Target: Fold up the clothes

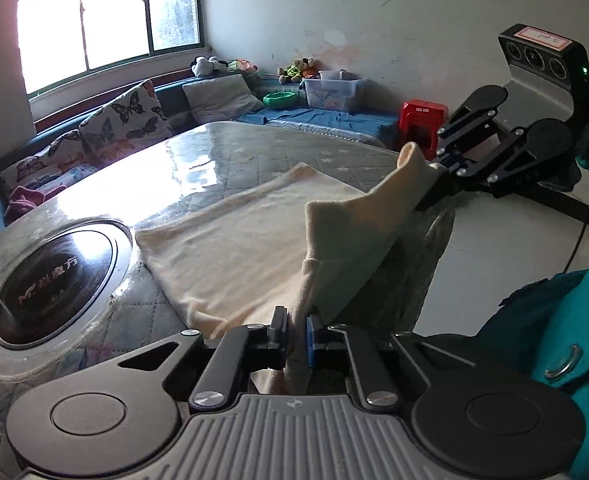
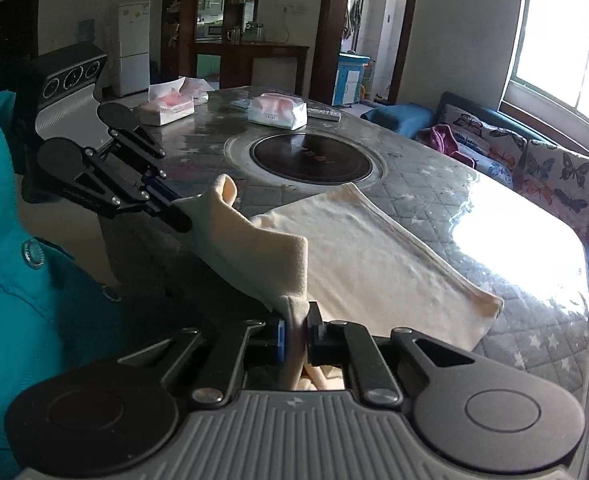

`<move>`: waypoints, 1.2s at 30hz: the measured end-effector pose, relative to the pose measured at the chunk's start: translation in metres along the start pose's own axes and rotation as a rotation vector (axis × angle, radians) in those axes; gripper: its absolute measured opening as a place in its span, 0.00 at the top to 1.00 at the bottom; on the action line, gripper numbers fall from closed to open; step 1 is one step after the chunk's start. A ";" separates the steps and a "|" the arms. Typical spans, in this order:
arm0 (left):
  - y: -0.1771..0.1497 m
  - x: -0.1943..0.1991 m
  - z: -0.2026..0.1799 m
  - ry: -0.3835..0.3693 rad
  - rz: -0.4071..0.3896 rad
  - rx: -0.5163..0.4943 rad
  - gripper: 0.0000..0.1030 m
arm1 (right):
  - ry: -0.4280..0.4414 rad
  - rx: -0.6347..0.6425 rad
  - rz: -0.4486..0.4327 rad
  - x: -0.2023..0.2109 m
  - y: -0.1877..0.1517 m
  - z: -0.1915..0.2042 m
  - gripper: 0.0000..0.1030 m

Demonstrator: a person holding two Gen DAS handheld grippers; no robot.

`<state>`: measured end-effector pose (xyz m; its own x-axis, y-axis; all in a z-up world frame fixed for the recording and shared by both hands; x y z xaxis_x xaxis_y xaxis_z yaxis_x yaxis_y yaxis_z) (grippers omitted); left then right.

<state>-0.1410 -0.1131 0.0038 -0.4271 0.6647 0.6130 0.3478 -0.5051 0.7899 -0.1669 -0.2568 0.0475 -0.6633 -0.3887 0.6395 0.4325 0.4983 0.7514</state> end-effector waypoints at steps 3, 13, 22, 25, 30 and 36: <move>0.012 -0.004 0.012 0.026 -0.025 0.016 0.90 | -0.006 -0.023 -0.002 -0.001 0.005 -0.006 0.92; 0.063 -0.049 0.066 0.070 -0.071 0.027 0.91 | -0.045 -0.052 0.010 -0.036 0.041 -0.067 0.92; 0.084 -0.128 0.114 0.084 -0.010 0.055 0.91 | -0.076 -0.086 0.090 -0.103 0.047 -0.131 0.92; 0.080 -0.148 0.129 0.092 0.016 0.089 0.92 | -0.085 -0.104 0.118 -0.126 0.040 -0.143 0.92; 0.076 -0.167 0.145 0.108 0.035 0.153 0.91 | -0.127 -0.192 0.134 -0.159 0.025 -0.160 0.88; 0.073 -0.167 0.169 0.200 0.045 0.203 0.88 | -0.201 -0.309 0.124 -0.165 0.007 -0.175 0.68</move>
<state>0.0967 -0.1685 -0.0433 -0.5570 0.5122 0.6538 0.5211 -0.3975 0.7553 0.0518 -0.3247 -0.0242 -0.6872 -0.1654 0.7073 0.6604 0.2633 0.7032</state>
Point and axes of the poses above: each gripper's, at about its wrist camera, not at the fingertips, and x roughly against the way its jaws point, z to its left, y to its top, the point moved 10 cm from there along -x, roughly the way its jaws point, and after that the axes turned 7 degrees about -y, right-handed, at the moved point
